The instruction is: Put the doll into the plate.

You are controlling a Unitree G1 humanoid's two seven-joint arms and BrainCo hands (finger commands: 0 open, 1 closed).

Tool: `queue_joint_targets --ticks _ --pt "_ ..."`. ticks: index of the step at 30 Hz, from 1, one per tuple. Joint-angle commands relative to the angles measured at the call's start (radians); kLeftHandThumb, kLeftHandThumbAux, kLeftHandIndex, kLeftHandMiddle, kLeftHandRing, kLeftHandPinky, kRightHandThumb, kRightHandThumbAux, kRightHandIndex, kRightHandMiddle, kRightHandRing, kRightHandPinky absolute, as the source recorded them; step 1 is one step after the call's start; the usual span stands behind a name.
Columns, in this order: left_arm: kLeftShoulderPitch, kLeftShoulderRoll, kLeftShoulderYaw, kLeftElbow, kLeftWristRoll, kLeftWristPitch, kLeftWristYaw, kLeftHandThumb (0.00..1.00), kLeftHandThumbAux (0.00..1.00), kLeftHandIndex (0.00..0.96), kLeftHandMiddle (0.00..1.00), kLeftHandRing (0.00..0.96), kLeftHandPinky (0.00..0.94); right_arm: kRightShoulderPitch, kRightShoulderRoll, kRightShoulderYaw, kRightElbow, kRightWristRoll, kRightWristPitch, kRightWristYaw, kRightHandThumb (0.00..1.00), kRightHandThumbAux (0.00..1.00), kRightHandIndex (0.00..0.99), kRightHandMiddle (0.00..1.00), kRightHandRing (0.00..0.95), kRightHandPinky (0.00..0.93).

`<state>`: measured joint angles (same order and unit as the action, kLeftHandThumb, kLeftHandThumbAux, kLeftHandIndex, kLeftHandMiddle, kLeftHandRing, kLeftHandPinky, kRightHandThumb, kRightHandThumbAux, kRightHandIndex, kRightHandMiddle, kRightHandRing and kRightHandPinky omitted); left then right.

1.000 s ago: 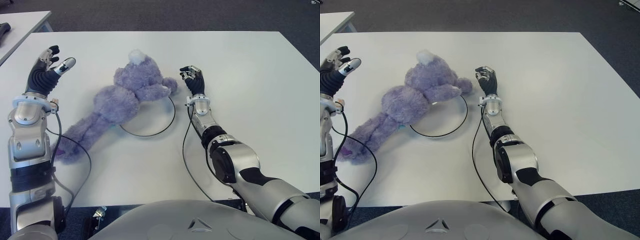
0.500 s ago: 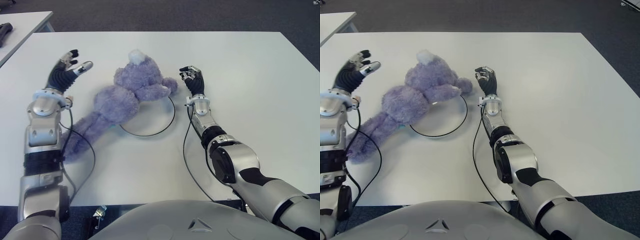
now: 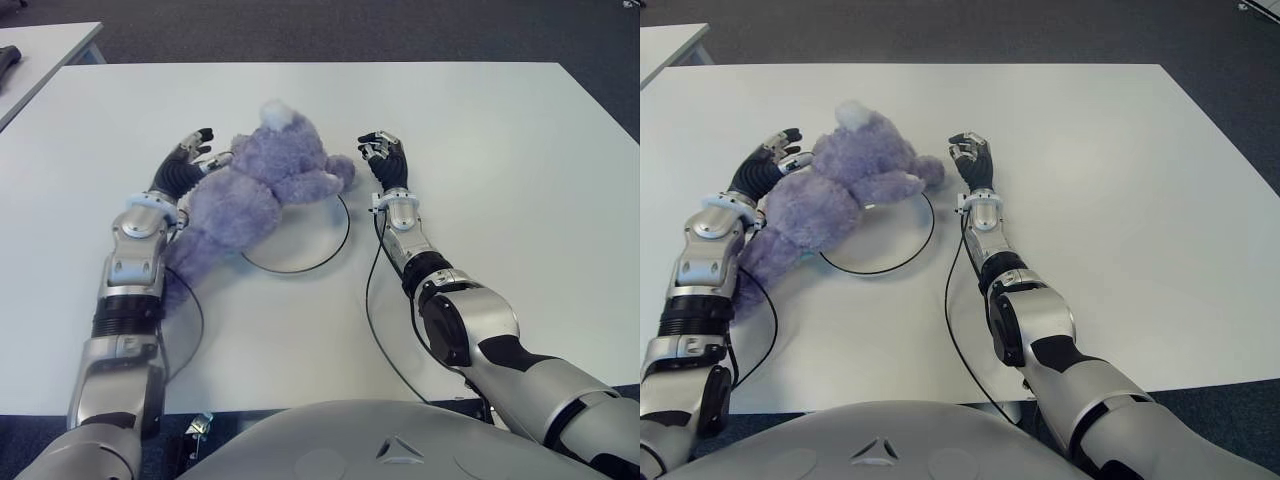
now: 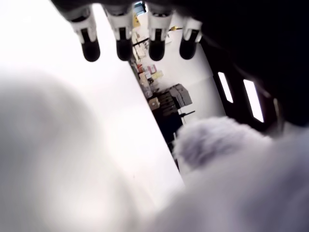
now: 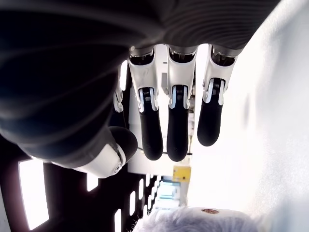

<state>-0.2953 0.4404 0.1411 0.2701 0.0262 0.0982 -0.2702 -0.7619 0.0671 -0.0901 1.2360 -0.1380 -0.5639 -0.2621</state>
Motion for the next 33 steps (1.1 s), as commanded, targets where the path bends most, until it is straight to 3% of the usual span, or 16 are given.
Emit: queue_joint_targets --ticks 1,13,21,33 --pt "-0.003 -0.038 -0.030 0.057 -0.030 -0.007 -0.041 0.000 0.518 0.000 0.031 0.020 0.000 0.220 0.014 0.006 0.126 -0.023 0.080 -0.006 0.679 0.737 0.411 0.367 0.360 0.346" --pt "0.047 -0.058 -0.054 -0.019 -0.043 0.005 -0.050 0.000 0.504 0.000 0.036 0.034 0.009 0.221 0.014 0.007 0.126 -0.023 0.078 -0.003 0.678 0.738 0.410 0.367 0.361 0.345" --pt "0.175 -0.062 -0.088 -0.273 -0.048 0.113 -0.048 0.000 0.510 0.000 0.036 0.033 0.013 0.220 0.013 0.004 0.126 -0.020 0.080 0.003 0.680 0.738 0.411 0.365 0.356 0.332" --pt "0.249 -0.036 -0.108 -0.480 -0.056 0.222 -0.065 0.000 0.514 0.000 0.031 0.032 0.018 0.216 0.011 0.002 0.127 -0.018 0.088 0.006 0.684 0.736 0.413 0.368 0.355 0.339"
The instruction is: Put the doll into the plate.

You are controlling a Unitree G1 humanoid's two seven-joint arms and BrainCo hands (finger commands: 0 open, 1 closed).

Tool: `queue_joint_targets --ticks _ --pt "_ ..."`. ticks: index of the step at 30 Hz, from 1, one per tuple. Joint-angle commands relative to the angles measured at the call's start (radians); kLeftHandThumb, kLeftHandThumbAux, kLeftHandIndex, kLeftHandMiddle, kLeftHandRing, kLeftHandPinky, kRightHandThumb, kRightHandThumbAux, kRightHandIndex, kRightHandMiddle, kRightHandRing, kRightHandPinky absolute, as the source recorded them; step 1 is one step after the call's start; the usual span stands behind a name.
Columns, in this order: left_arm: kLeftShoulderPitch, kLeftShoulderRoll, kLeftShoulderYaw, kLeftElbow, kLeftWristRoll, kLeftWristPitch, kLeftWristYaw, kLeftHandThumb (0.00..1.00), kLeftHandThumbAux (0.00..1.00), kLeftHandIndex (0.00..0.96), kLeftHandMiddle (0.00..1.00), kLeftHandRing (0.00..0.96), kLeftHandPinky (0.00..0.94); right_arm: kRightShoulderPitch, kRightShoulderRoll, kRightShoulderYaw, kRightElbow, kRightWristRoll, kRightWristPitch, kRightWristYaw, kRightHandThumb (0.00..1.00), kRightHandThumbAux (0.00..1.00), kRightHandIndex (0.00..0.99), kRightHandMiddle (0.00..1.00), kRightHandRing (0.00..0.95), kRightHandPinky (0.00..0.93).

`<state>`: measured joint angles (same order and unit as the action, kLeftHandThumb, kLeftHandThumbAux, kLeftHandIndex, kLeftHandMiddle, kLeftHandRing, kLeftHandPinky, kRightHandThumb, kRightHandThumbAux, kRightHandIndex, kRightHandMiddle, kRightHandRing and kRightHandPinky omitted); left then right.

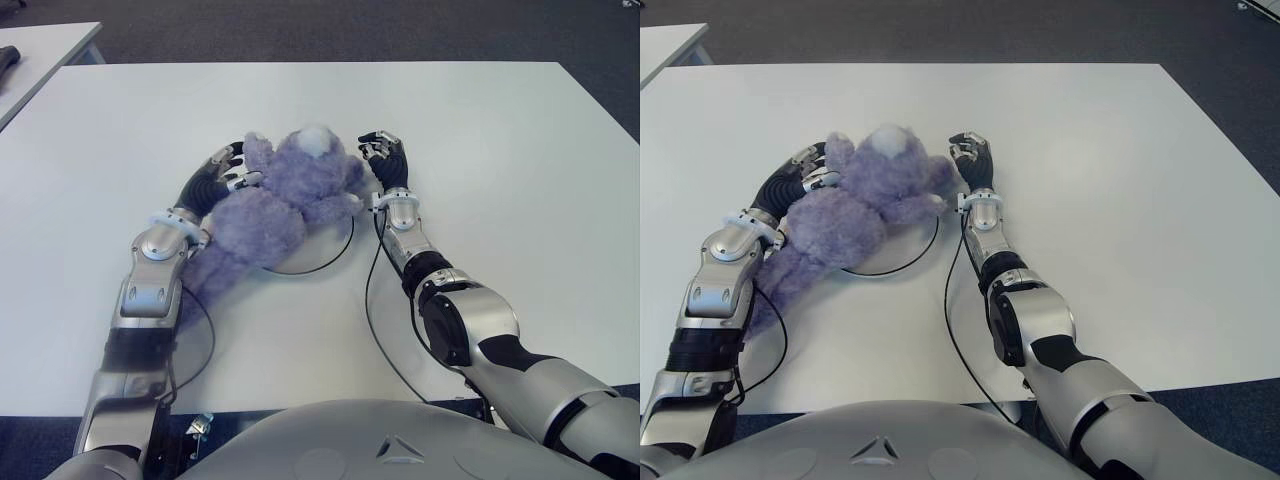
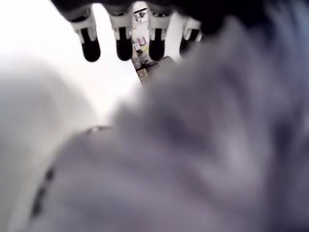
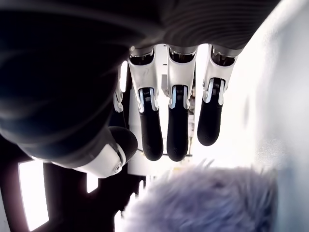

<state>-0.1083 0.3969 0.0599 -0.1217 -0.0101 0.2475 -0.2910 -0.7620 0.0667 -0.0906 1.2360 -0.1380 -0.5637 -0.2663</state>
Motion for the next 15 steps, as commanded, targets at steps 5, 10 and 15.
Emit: queue_joint_targets --ticks 5,10,15 --pt "0.072 0.022 -0.028 -0.122 -0.012 0.096 -0.057 0.000 0.515 0.000 0.028 0.029 0.007 0.216 0.011 0.003 0.126 -0.018 0.087 0.013 0.684 0.736 0.413 0.368 0.355 0.338" --pt "0.081 0.042 -0.030 -0.155 0.000 0.127 -0.066 0.000 0.513 0.000 0.023 0.018 0.000 0.216 0.011 0.002 0.126 -0.018 0.088 0.011 0.684 0.736 0.413 0.371 0.363 0.353" --pt "0.094 0.069 -0.037 -0.193 0.021 0.151 -0.074 0.000 0.512 0.000 0.015 0.011 0.000 0.217 0.008 0.003 0.126 -0.019 0.085 0.011 0.684 0.737 0.413 0.369 0.363 0.346"
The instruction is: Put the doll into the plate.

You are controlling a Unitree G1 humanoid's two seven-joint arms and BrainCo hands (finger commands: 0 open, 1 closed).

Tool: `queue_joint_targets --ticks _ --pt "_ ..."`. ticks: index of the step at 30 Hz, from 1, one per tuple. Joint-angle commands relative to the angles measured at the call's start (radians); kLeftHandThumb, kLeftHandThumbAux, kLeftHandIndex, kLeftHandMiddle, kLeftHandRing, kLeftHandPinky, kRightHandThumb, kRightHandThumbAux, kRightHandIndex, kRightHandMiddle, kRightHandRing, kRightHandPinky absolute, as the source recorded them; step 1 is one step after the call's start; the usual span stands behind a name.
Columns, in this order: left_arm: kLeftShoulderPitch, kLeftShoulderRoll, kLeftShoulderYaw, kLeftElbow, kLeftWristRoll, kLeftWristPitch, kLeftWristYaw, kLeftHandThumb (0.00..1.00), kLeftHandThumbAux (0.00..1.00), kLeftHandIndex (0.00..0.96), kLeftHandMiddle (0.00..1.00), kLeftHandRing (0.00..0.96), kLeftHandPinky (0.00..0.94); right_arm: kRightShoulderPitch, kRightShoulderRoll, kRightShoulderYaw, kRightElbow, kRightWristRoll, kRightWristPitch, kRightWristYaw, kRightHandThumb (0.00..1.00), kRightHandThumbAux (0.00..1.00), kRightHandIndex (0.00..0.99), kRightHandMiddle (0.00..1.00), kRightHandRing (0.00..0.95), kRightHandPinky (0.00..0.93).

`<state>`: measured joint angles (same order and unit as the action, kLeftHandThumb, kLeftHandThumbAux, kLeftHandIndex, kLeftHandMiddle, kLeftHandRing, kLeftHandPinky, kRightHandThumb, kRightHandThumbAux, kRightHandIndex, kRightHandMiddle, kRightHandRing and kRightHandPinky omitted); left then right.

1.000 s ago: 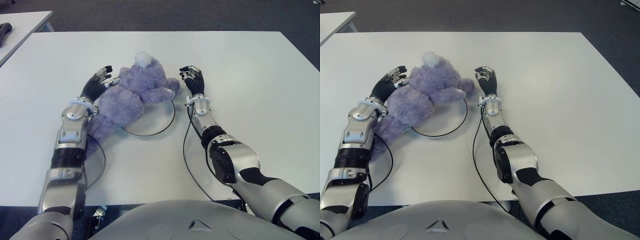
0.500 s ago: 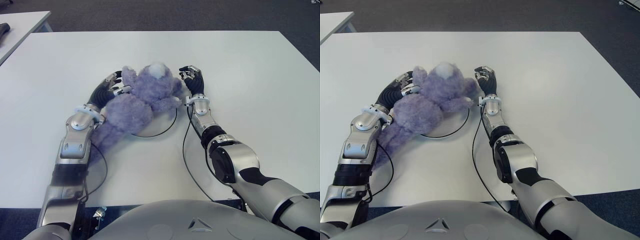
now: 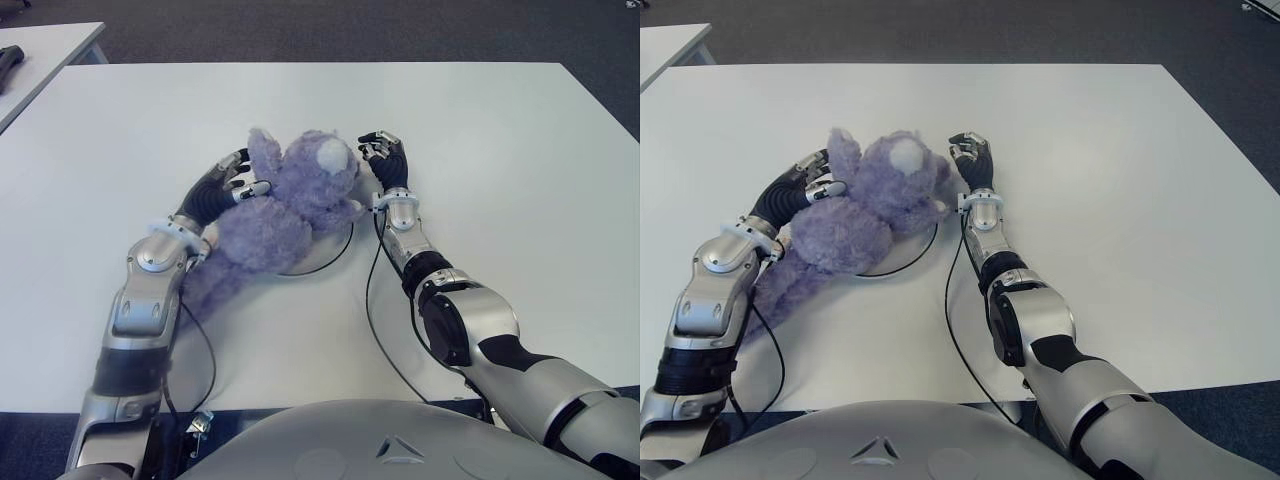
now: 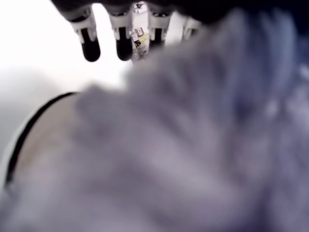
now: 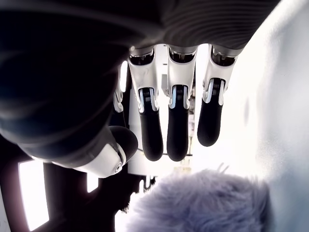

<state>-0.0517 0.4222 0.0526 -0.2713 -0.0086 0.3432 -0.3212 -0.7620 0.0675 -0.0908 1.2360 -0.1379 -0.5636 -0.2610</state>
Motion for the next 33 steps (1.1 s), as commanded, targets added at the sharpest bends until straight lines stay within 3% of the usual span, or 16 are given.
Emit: queue_joint_targets --ticks 1,17,23,33 --pt "0.041 0.049 -0.031 -0.050 0.024 0.058 -0.044 0.000 0.511 0.000 0.013 0.010 0.000 0.217 0.007 0.004 0.126 -0.019 0.085 0.005 0.684 0.737 0.413 0.369 0.363 0.344" --pt "0.100 0.083 -0.043 -0.189 0.069 0.112 -0.018 0.000 0.493 0.000 0.000 0.000 0.000 0.215 0.010 0.006 0.125 -0.021 0.087 0.000 0.687 0.736 0.413 0.366 0.360 0.350" --pt "0.095 0.091 -0.040 -0.112 0.083 0.094 -0.016 0.000 0.496 0.000 0.000 0.000 0.000 0.216 0.009 0.007 0.125 -0.023 0.084 -0.001 0.686 0.736 0.413 0.367 0.364 0.356" --pt "0.093 0.081 -0.035 -0.127 0.073 0.099 -0.016 0.000 0.490 0.000 0.003 0.006 0.009 0.216 0.008 0.007 0.126 -0.022 0.087 -0.003 0.684 0.737 0.412 0.368 0.362 0.340"
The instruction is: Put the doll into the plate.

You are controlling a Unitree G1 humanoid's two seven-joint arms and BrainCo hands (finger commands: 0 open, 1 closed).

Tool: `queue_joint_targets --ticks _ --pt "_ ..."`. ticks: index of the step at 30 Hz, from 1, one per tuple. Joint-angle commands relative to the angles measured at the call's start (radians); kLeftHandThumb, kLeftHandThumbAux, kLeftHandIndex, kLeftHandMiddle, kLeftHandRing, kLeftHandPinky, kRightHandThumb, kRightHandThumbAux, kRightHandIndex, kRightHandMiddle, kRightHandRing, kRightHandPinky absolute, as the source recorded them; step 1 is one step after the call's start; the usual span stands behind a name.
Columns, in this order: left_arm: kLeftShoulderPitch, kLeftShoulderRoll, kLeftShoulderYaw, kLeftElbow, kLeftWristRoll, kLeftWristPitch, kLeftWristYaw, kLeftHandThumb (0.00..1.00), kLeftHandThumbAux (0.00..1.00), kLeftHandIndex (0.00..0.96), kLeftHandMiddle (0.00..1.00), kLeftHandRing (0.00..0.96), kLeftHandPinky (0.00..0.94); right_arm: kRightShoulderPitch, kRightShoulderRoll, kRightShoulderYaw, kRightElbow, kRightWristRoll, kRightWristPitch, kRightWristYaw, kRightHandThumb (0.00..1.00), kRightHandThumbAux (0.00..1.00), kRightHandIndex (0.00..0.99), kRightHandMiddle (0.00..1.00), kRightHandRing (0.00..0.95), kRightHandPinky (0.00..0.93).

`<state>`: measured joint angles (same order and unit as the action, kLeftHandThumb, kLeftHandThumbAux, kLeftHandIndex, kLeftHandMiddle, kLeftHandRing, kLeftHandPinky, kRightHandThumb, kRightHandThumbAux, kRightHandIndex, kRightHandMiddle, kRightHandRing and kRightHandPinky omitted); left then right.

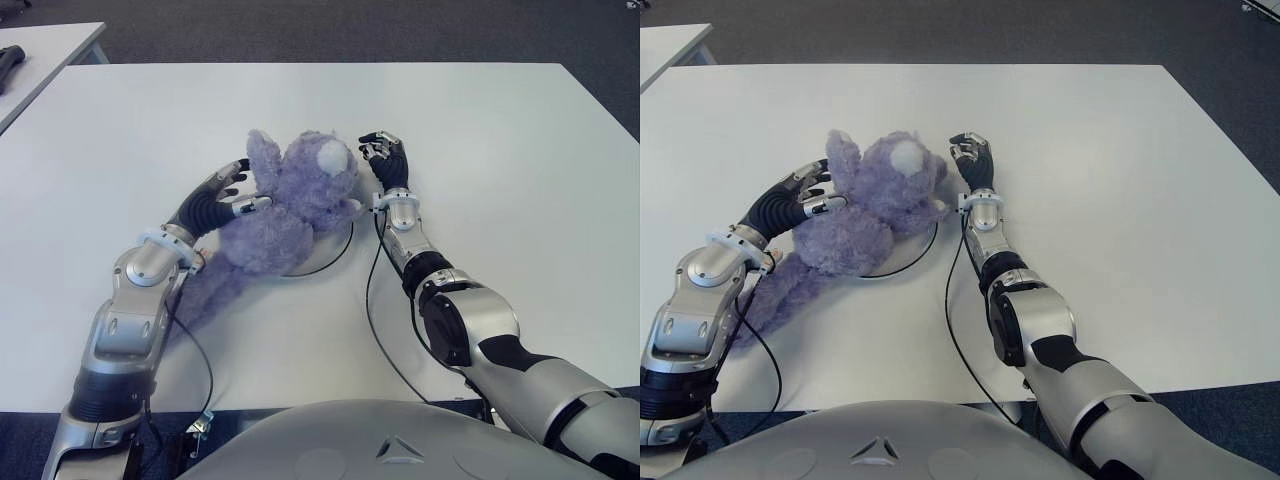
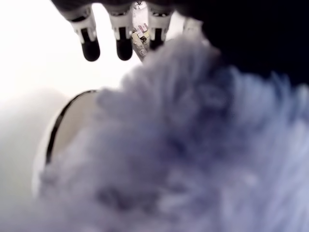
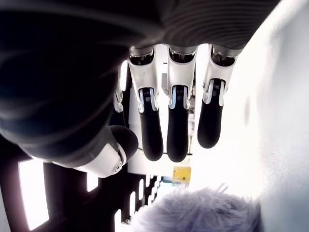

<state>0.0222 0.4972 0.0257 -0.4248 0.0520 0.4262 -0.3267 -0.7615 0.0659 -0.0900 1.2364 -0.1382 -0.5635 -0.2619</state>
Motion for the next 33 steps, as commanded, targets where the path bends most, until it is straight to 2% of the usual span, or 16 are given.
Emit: queue_joint_targets --ticks 1,6,16,20,28,33 --pt "0.018 0.006 -0.008 0.026 0.013 0.016 -0.010 0.000 0.490 0.000 0.004 0.006 0.011 0.215 0.010 0.006 0.125 -0.022 0.088 -0.002 0.684 0.737 0.412 0.368 0.361 0.340" --pt "0.013 0.012 -0.003 0.037 0.013 0.002 -0.014 0.000 0.483 0.000 0.003 0.012 0.026 0.216 0.010 0.006 0.125 -0.021 0.089 0.003 0.682 0.737 0.412 0.367 0.359 0.343" --pt "-0.070 0.094 0.102 0.202 -0.062 -0.083 -0.093 0.000 0.456 0.000 0.007 0.012 0.006 0.217 0.010 0.006 0.125 -0.022 0.087 0.004 0.681 0.737 0.411 0.367 0.363 0.352" --pt "-0.119 0.151 0.212 0.286 -0.113 -0.155 -0.122 0.000 0.438 0.000 0.013 0.011 0.000 0.216 0.012 0.002 0.125 -0.017 0.090 0.008 0.682 0.737 0.412 0.366 0.360 0.341" --pt "-0.147 0.140 0.299 0.394 -0.123 -0.279 -0.058 0.000 0.430 0.000 0.024 0.014 0.000 0.215 0.015 -0.001 0.125 -0.014 0.089 0.010 0.684 0.736 0.412 0.364 0.358 0.346" --pt "-0.185 0.128 0.334 0.528 -0.129 -0.366 -0.036 0.000 0.429 0.000 0.038 0.016 0.000 0.215 0.014 0.003 0.125 -0.019 0.086 0.006 0.684 0.736 0.412 0.367 0.365 0.355"
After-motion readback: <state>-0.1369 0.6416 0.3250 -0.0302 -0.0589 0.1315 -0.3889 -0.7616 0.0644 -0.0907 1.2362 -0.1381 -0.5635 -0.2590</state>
